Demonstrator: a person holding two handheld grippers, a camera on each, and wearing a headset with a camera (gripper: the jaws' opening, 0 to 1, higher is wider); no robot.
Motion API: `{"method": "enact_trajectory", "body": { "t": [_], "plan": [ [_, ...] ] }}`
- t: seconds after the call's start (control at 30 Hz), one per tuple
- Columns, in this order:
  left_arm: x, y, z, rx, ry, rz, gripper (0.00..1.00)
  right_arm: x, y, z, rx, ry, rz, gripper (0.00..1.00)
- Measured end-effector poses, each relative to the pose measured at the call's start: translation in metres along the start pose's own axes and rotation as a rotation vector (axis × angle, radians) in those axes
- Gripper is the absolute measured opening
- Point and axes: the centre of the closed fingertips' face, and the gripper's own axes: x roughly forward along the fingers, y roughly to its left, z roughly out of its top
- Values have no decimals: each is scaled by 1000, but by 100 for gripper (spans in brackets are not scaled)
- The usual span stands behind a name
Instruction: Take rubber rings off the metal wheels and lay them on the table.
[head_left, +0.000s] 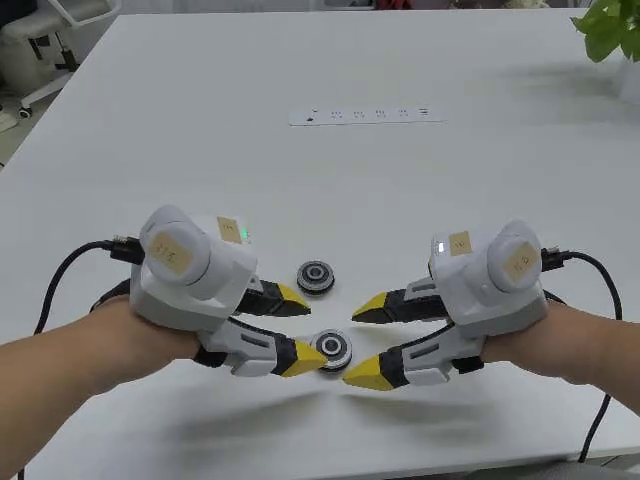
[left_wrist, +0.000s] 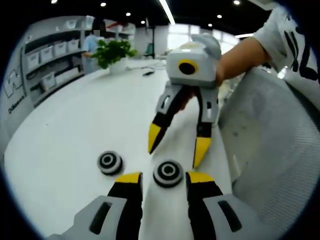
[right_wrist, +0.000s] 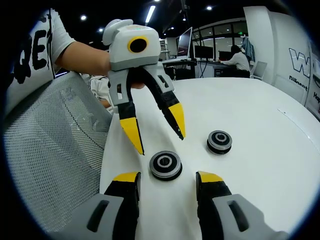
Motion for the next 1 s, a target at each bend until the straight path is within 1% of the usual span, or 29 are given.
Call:
{"method": "enact_trajectory", "body": {
  "t": [0.37, 0.6, 0.7, 0.87, 1.0],
  "plan": [
    [7, -3, 1, 14, 7, -12, 28, 0, 0, -1, 2, -1, -2, 42],
    [12, -7, 1, 16, 17, -26, 23, -1, 0, -1, 1, 1, -1, 42],
    [13, -7, 0, 28, 26, -23, 20, -1, 0, -1, 3, 2, -1, 42],
    [16, -6, -3, 33, 39, -24, 18, -1, 0, -2, 4, 4, -2, 42],
    [17, -4, -2, 43, 35, -15, 16, -1, 0, -3, 5, 8, -1, 42]
  ]
}}
